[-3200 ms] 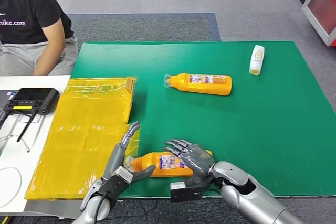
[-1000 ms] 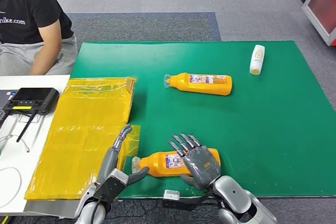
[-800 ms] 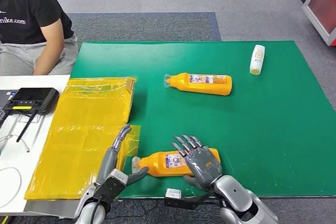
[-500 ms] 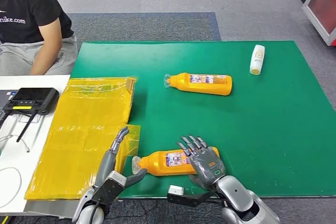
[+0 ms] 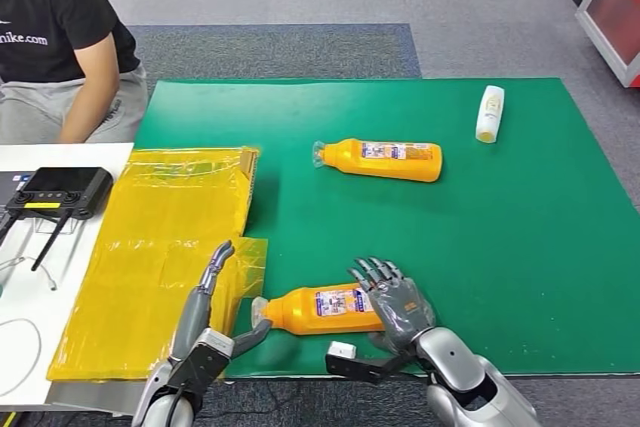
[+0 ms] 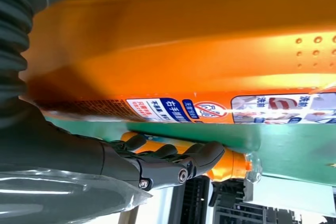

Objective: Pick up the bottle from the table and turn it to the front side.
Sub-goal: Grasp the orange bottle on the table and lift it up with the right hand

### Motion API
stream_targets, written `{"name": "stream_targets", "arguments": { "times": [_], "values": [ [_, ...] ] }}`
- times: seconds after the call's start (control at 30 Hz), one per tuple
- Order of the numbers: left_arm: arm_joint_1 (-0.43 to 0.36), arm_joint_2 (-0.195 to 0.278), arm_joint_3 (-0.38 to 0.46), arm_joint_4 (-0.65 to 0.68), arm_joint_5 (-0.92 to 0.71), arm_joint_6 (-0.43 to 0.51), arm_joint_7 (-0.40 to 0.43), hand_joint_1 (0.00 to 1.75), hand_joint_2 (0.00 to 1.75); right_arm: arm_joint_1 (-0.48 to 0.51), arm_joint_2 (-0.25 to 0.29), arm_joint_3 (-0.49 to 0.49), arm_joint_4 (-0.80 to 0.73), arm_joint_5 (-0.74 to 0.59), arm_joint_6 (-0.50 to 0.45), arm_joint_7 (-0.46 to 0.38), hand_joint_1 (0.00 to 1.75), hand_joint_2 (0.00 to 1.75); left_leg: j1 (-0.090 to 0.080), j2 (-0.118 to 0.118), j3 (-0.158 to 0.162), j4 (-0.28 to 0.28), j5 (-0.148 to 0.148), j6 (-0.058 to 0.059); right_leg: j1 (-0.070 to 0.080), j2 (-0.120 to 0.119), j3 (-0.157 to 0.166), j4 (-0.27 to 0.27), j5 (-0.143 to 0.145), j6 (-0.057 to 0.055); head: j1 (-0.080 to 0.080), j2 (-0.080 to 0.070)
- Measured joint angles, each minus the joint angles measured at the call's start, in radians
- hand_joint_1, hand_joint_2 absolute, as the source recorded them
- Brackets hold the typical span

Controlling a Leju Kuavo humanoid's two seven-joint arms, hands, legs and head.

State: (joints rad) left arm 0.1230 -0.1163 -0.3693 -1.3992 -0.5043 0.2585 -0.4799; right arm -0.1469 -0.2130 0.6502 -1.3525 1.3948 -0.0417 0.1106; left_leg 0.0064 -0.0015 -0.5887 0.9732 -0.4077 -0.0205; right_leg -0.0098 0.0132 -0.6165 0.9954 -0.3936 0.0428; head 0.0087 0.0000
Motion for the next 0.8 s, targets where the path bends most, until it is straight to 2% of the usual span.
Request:
{"name": "stream_targets", "arguments": {
  "times": [0.3, 0.33, 0.43, 0.47, 0.8],
  "values": [
    [0.0, 0.0, 0.002, 0.0, 0.0, 0.006, 0.0, 0.0, 1.75, -0.027, 0.0, -0.001, 0.028, -0.02, 0.016, -0.011, 0.0, 1.75, 0.0, 0.0, 0.001, 0.0, 0.0, 0.0, 0.0, 0.0, 0.0, 0.0, 0.0, 0.0, 0.0, 0.0],
    [0.0, 0.0, 0.002, 0.0, 0.0, 0.007, 0.0, 0.0, 1.75, -0.029, 0.0, -0.001, 0.031, -0.022, 0.017, -0.011, 0.07, 1.75, 0.0, 0.0, 0.001, 0.0, 0.0, 0.0, 0.0, 0.0, 0.001, 0.0, 0.0, 0.0, 0.0, 0.0],
    [0.0, 0.0, 0.004, 0.0, 0.0, 0.009, 0.0, 0.0, 1.75, -0.038, 0.001, -0.001, 0.042, -0.037, 0.03, -0.013, 1.38, 1.75, 0.0, 0.0, 0.001, 0.0, 0.0, 0.0, 0.0, 0.0, 0.001, 0.0, 0.0, 0.0, 0.0, 0.0],
    [0.0, 0.0, 0.004, 0.0, 0.0, 0.01, 0.0, 0.0, 1.75, -0.043, 0.001, -0.001, 0.048, -0.045, 0.036, -0.015, 1.75, 1.75, 0.0, 0.0, 0.001, 0.0, 0.0, 0.0, 0.0, 0.0, 0.001, 0.0, 0.0, 0.0, 0.0, 0.0],
    [0.0, 0.001, 0.008, 0.0, 0.006, 0.013, -0.002, 0.0, 1.75, -0.088, 0.001, 0.001, 0.115, -0.069, 0.049, -0.032, 1.75, 1.75, 0.0, 0.0, 0.002, 0.0, 0.001, 0.001, 0.0, 0.0, 0.002, 0.0, 0.001, 0.001, 0.0, 0.0]
  ]
}}
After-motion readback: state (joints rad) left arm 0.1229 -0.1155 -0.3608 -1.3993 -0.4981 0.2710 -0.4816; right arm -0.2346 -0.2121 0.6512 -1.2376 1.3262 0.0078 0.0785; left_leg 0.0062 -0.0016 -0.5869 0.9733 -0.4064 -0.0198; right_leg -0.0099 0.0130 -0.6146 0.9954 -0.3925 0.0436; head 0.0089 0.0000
